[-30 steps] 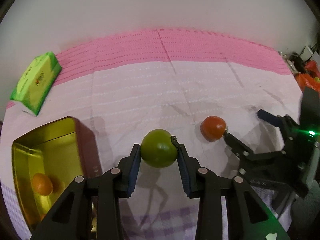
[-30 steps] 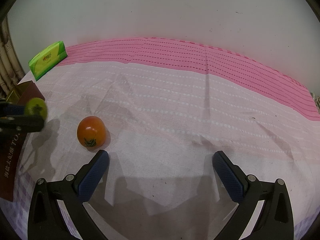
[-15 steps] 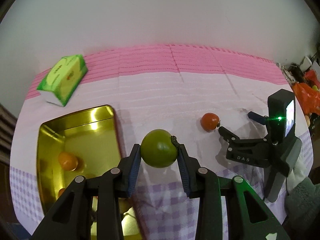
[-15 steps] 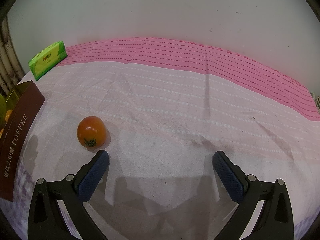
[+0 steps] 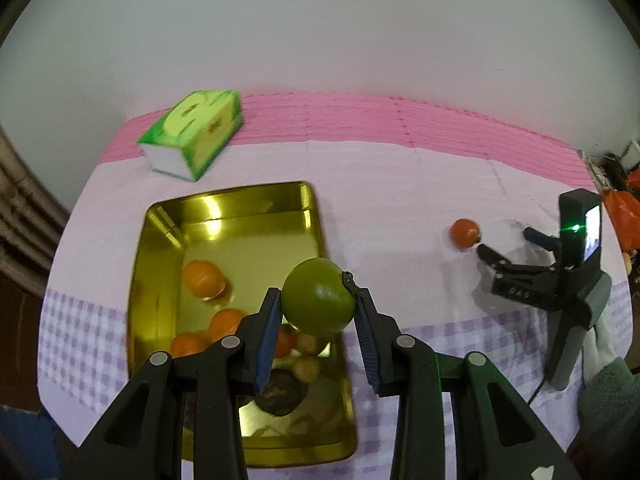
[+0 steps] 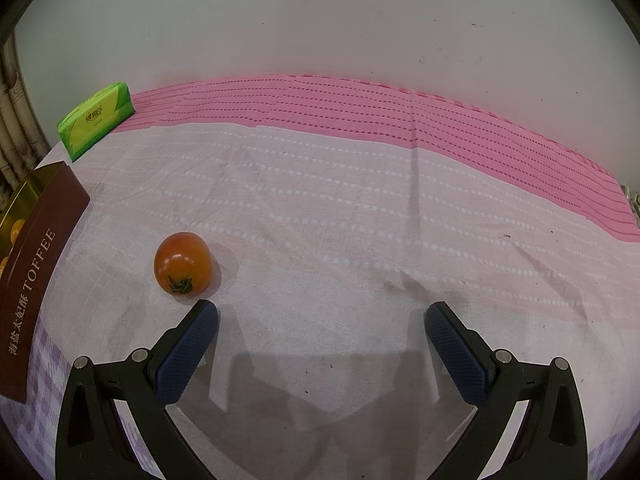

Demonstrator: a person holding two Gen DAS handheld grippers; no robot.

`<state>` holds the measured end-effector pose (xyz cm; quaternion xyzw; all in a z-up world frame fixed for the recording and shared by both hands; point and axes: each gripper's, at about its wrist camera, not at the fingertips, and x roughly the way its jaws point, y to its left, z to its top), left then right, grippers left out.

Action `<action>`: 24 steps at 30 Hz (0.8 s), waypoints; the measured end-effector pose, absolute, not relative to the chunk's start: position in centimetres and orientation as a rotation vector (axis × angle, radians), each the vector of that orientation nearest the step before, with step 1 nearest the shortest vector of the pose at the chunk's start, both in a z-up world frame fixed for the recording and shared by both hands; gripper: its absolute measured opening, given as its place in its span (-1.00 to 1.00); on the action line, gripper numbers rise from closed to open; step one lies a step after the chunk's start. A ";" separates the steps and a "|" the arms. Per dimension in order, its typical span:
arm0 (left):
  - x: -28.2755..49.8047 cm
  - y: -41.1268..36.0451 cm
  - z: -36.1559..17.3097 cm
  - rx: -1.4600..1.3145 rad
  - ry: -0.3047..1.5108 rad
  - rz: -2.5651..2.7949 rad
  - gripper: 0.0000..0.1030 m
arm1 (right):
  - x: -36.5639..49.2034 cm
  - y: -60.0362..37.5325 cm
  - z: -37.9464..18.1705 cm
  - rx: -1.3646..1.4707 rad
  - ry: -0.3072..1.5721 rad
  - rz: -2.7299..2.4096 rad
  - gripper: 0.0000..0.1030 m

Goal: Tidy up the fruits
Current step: 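Carry the green tomato into the tin tray and open the left gripper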

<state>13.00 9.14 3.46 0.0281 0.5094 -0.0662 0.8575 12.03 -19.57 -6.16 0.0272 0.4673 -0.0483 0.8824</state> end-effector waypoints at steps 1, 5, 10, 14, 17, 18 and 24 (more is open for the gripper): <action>12.9 9.5 3.4 0.054 1.072 -0.132 -0.36 | 12.0 -19.6 -6.2 0.057 0.973 -0.101 1.00; 12.3 11.0 2.9 0.032 1.086 -0.100 -0.36 | 12.0 -19.5 -6.2 0.057 0.973 -0.101 1.00; 11.4 12.4 2.0 0.017 1.111 -0.070 -0.36 | 12.0 -19.5 -6.2 0.057 0.973 -0.101 1.00; 10.9 13.7 1.5 -0.005 1.122 -0.043 -0.36 | 12.1 -19.5 -6.1 0.057 0.973 -0.100 1.00; 10.4 14.7 1.2 -0.025 1.130 -0.023 -0.36 | 12.1 -19.5 -6.2 0.057 0.973 -0.100 1.00; 10.1 15.1 1.0 -0.028 1.133 -0.017 -0.36 | 12.1 -19.5 -6.2 0.057 0.973 -0.100 1.00; 9.3 16.5 0.0 -0.055 1.148 -0.004 -0.36 | 12.0 -19.5 -6.2 0.057 0.973 -0.100 1.00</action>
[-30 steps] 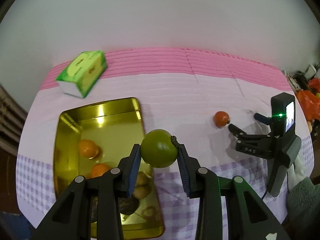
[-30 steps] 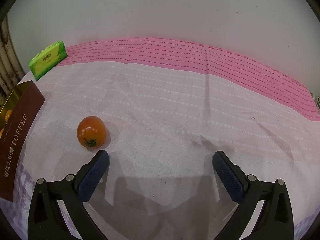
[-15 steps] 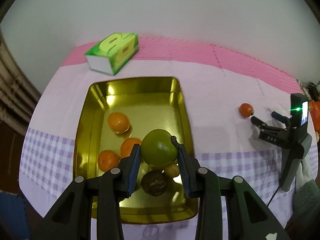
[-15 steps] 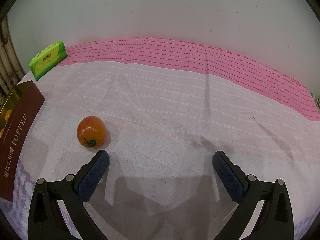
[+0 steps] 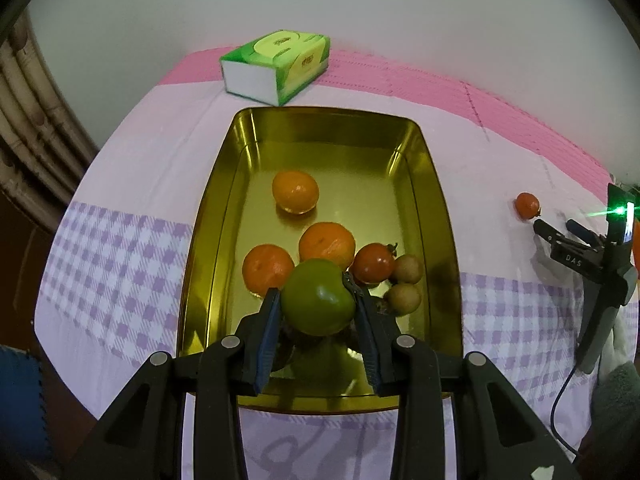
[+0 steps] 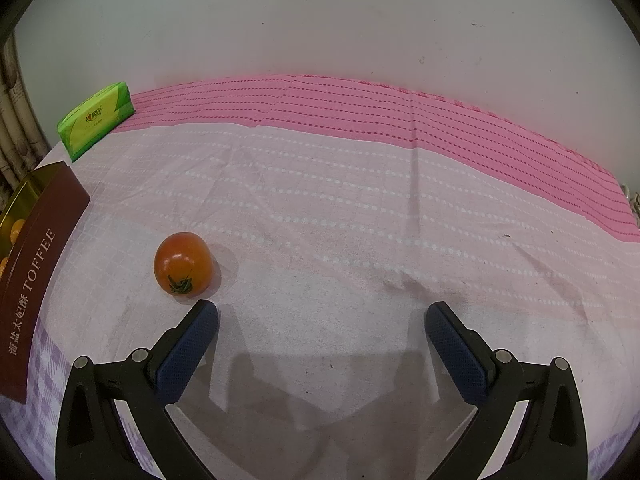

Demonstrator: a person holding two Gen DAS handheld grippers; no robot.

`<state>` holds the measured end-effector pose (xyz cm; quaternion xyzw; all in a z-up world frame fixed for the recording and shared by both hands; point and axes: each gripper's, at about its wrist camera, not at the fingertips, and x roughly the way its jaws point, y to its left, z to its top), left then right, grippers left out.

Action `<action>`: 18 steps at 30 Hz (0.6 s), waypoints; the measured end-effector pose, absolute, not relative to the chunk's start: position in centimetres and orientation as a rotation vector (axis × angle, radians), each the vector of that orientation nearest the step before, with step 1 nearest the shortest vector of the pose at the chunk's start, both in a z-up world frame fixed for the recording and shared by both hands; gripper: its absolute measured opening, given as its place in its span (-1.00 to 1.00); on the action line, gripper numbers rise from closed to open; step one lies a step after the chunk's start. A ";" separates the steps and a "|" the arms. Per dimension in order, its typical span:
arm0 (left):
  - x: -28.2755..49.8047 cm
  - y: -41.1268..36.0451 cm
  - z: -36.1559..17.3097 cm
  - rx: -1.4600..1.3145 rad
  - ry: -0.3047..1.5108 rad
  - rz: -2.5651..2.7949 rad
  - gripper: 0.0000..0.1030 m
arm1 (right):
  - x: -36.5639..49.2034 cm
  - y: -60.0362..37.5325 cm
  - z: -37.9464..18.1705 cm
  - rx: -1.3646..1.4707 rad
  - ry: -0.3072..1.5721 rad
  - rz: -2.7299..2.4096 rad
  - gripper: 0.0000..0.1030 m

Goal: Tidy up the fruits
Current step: 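Carry the green tomato into the tin tray and open the left gripper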

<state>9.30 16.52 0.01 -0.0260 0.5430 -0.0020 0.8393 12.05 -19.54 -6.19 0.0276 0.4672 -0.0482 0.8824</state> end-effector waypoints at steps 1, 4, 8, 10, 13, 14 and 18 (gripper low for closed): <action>9.3 16.5 -0.1 -0.057 1.149 -0.006 -0.36 | 12.0 -19.5 -6.2 0.057 0.973 -0.100 1.00; 9.4 16.1 -0.4 -0.051 1.148 -0.020 -0.36 | 12.0 -19.5 -6.3 0.057 0.973 -0.100 1.00; 10.2 15.5 -0.9 -0.042 1.145 -0.035 -0.36 | 12.1 -19.5 -6.2 0.057 0.973 -0.100 1.00; 10.6 15.3 -1.2 -0.032 1.149 -0.036 -0.36 | 12.1 -19.5 -6.2 0.058 0.973 -0.100 1.00; 10.9 15.1 -1.6 -0.020 1.158 -0.040 -0.36 | 12.1 -19.5 -6.2 0.058 0.973 -0.100 1.00; 11.0 15.0 -1.8 -0.018 1.161 -0.041 -0.36 | 12.1 -19.5 -6.1 0.058 0.973 -0.100 1.00; 11.1 15.0 -2.6 -0.012 1.177 -0.039 -0.36 | 12.1 -19.5 -6.2 0.058 0.973 -0.100 1.00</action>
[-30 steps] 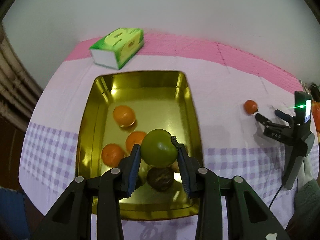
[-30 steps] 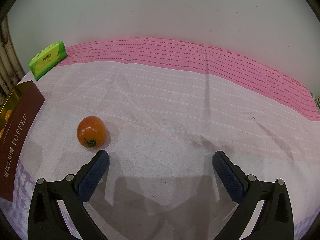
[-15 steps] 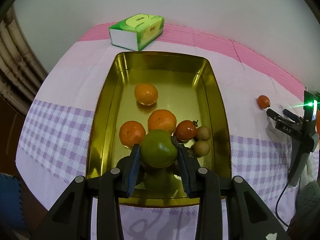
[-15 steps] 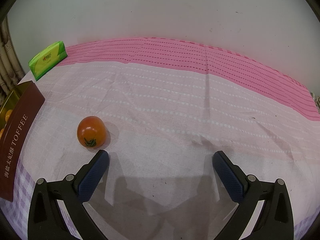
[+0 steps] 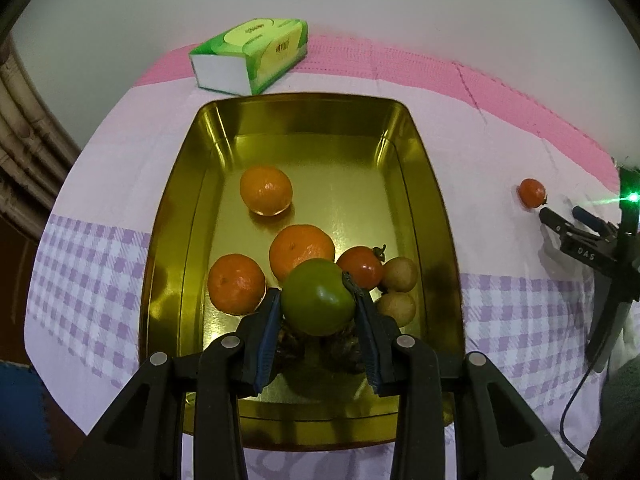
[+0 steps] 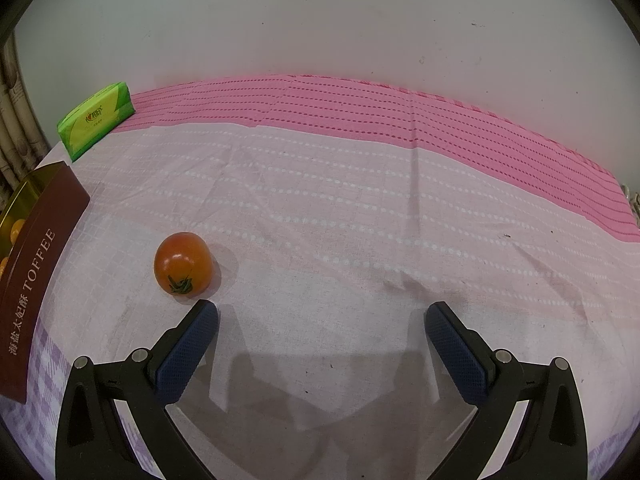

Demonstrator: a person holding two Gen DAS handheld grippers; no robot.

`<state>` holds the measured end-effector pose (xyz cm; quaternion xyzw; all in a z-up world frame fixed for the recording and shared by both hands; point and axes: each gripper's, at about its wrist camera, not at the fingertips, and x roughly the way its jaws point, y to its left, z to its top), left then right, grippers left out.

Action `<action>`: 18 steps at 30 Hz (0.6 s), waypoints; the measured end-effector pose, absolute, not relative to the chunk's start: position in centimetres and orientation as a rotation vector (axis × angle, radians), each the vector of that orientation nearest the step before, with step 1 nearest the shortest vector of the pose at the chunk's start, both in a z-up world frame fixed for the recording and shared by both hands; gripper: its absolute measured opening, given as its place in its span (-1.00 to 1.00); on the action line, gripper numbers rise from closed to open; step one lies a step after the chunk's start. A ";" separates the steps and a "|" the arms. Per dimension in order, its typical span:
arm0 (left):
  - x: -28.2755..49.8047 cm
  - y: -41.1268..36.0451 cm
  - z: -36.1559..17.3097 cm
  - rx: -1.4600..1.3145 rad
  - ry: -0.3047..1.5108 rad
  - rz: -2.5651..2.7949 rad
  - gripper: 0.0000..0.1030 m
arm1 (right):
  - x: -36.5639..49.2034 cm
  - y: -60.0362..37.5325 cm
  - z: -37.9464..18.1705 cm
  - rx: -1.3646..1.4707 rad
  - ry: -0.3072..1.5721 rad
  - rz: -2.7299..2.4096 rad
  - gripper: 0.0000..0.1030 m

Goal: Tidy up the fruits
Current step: 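Carry the green tomato into the tin tray and open the left gripper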

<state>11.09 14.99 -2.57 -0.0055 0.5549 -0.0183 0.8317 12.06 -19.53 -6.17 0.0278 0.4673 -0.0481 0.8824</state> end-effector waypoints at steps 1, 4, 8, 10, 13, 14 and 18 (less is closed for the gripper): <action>11.1 15.0 -2.8 -0.012 1.182 -0.036 -0.36 | 12.1 -19.5 -6.2 0.058 0.973 -0.100 1.00; 11.1 14.9 -3.4 -0.012 1.193 -0.035 -0.36 | 12.1 -19.5 -6.2 0.058 0.973 -0.100 1.00; 11.0 15.0 -3.6 -0.013 1.188 -0.034 -0.36 | 12.1 -19.6 -6.2 0.058 0.973 -0.100 1.00; 11.1 15.0 -3.7 -0.016 1.188 -0.034 -0.36 | 12.0 -19.6 -6.2 0.058 0.973 -0.100 1.00; 11.1 15.0 -3.8 -0.015 1.188 -0.035 -0.35 | 12.0 -19.6 -6.3 0.058 0.973 -0.100 1.00; 11.1 15.0 -3.8 -0.015 1.188 -0.035 -0.35 | 12.0 -19.6 -6.2 0.058 0.973 -0.100 1.00; 11.1 14.9 -3.8 -0.013 1.188 -0.034 -0.34 | 12.0 -19.6 -6.3 0.059 0.973 -0.100 1.00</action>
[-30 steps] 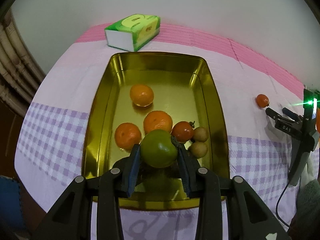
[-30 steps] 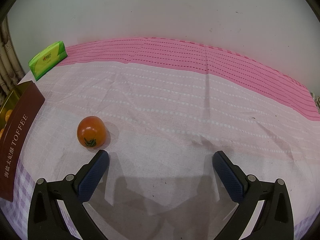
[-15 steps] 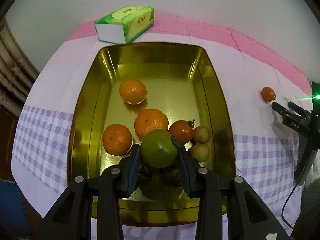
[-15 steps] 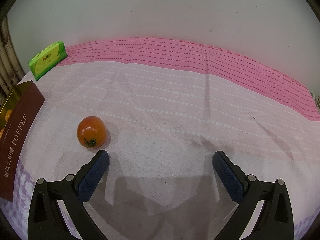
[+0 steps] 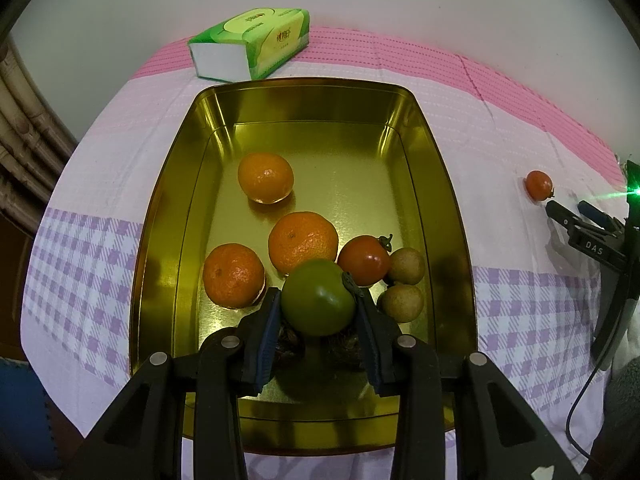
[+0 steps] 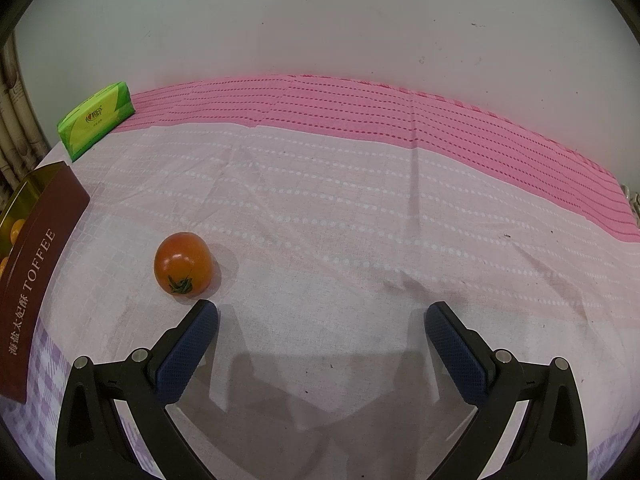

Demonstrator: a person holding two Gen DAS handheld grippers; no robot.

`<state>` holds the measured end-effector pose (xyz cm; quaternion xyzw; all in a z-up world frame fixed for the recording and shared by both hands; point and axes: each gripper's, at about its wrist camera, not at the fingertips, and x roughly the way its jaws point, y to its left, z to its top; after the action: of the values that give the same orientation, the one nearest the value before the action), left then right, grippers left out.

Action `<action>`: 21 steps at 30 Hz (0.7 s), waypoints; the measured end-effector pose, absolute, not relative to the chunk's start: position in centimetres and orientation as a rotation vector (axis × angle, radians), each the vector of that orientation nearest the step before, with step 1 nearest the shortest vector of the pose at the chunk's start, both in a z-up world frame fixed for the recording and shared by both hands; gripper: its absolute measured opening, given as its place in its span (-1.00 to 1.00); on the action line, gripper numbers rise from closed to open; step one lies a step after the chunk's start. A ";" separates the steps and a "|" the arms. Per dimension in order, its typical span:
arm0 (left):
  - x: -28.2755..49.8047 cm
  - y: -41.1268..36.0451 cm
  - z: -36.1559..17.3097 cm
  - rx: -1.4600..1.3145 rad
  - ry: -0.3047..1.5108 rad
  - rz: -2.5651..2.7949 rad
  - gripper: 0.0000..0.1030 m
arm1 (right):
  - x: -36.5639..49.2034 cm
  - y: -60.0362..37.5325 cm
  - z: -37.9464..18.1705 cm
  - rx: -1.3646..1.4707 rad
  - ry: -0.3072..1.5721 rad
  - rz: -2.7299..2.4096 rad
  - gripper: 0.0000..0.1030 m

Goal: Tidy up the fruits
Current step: 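Carry the green tomato into the tin tray and open the left gripper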

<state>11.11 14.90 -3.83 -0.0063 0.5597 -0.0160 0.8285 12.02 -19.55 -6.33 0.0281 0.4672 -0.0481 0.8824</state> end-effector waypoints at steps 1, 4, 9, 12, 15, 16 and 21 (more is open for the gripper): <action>11.1 14.9 -3.8 -0.012 1.188 -0.033 -0.34 | 12.0 -19.6 -6.2 0.059 0.973 -0.100 1.00; 11.1 14.9 -3.8 -0.009 1.190 -0.031 -0.34 | 12.0 -19.5 -6.2 0.059 0.973 -0.100 1.00; 11.2 15.0 -3.4 -0.009 1.188 -0.030 -0.34 | 12.0 -19.5 -6.3 0.059 0.973 -0.100 1.00; 11.1 15.2 -3.1 -0.016 1.184 -0.029 -0.26 | 12.0 -19.5 -6.3 0.059 0.973 -0.100 1.00; 10.9 15.4 -2.9 -0.016 1.182 -0.032 -0.13 | 12.0 -19.5 -6.3 0.059 0.973 -0.100 1.00; 10.9 15.4 -2.8 -0.014 1.180 -0.033 -0.11 | 12.0 -19.5 -6.2 0.059 0.973 -0.100 1.00; 10.7 15.4 -2.5 -0.016 1.172 -0.034 -0.06 | 12.0 -19.5 -6.3 0.059 0.973 -0.100 1.00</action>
<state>10.74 15.38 -2.46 -0.0074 0.5529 -0.0159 0.8331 12.02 -19.53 -6.32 0.0284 0.4673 -0.0480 0.8823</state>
